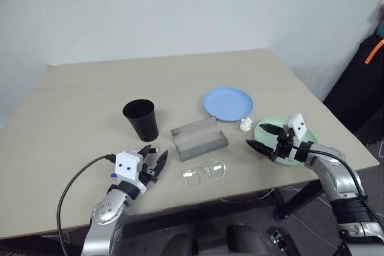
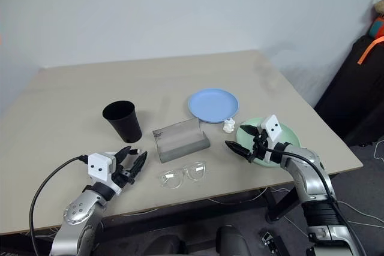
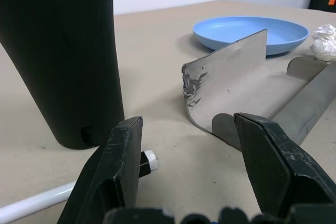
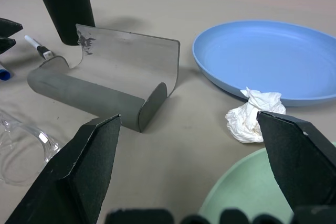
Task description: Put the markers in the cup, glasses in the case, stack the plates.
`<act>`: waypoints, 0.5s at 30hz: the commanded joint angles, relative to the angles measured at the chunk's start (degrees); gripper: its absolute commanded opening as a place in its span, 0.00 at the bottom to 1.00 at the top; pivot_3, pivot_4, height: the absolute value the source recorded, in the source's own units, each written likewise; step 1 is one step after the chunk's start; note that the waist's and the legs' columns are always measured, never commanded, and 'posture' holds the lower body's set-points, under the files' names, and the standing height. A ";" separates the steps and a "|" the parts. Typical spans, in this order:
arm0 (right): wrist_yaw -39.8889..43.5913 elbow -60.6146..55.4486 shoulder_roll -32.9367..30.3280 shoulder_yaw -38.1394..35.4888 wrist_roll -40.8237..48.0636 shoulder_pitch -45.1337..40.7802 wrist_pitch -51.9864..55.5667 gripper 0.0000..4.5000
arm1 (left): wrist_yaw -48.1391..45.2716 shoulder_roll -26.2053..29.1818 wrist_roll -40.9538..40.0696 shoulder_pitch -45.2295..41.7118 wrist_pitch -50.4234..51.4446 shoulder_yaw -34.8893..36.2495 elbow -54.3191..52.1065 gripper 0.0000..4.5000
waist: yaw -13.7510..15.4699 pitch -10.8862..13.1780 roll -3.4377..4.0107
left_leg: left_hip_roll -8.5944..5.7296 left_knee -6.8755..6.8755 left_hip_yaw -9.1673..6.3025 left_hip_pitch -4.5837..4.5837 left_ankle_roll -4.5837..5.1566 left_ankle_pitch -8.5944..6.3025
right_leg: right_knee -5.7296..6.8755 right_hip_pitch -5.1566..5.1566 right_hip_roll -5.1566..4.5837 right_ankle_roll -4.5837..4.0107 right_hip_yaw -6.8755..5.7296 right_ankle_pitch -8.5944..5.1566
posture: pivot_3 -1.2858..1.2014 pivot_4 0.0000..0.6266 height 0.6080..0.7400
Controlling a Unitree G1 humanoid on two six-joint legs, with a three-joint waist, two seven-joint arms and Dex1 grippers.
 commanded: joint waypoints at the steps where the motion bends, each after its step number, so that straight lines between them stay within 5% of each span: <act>1: -1.06 -0.65 0.19 -0.59 -0.84 -0.15 -2.10 1.00 | 0.33 0.12 0.39 -1.85 -1.21 0.21 0.17 0.64 | 0.01 -0.01 -0.01 | 0.00 0.01 0.00 0.00 0.00 0.00 | 0.00 0.00 0.00 0.00 0.00 0.00 | 0.52 0.00 0.91; 15: -9.02 -6.33 -0.51 -0.38 -4.48 1.84 0.14 1.00 | -2.74 0.17 -0.70 -4.73 -1.17 -1.26 2.41 0.64 | 0.01 0.00 0.01 | -0.01 0.02 0.01 -0.02 0.00 0.00 | 0.00 -0.01 -0.01 0.00 0.01 0.00 | 0.52 0.00 0.91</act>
